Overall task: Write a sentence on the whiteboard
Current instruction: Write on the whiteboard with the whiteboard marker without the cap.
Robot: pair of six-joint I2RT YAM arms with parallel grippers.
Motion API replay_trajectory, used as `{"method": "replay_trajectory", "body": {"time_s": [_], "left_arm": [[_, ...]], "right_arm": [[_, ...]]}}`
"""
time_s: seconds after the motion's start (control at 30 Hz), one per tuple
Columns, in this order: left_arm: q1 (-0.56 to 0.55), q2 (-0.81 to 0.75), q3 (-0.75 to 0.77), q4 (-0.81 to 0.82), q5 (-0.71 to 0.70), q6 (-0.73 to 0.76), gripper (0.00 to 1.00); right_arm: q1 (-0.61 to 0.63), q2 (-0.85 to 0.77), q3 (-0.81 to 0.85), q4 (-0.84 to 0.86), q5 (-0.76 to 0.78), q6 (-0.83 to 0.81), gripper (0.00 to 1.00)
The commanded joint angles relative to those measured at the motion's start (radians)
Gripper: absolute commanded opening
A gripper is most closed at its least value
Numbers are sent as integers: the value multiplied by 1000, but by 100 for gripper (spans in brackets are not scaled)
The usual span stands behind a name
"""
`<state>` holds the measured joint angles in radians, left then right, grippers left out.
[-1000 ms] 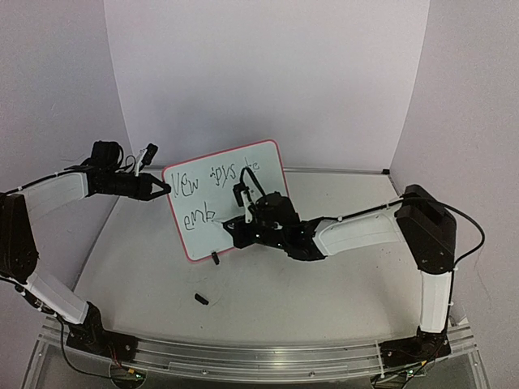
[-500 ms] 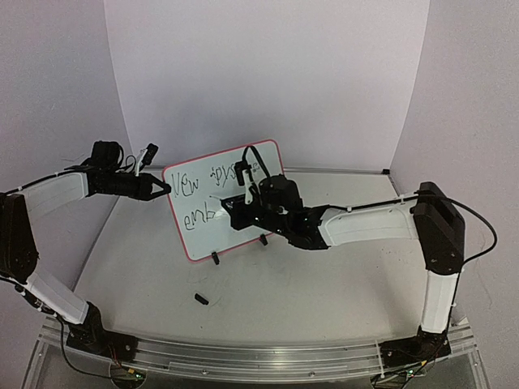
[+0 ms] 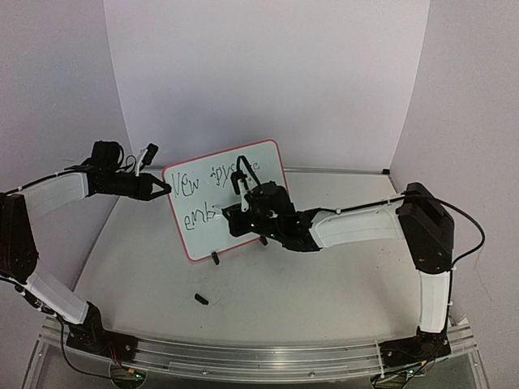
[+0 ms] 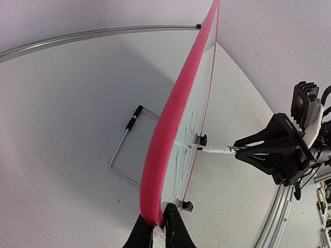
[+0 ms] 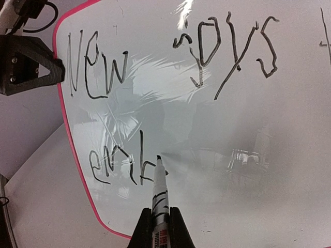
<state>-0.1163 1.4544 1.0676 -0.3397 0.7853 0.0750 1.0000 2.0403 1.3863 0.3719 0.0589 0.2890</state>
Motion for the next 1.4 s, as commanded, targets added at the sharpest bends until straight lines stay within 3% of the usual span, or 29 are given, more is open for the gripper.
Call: {"method": "replay_trajectory", "body": {"time_s": [0.0,0.83,1.37], "left_arm": [[-12,26,8,-68,-87,26,0],[-14,24,8,-68,-89,27,0],[-15,27,8,-68,-89,26,0]], "right_arm": [[4,18,51,-9,46,0,0],[1,-13,-58,-29,91,67,0],[1,-23,-48,44,115,56,0]]}}
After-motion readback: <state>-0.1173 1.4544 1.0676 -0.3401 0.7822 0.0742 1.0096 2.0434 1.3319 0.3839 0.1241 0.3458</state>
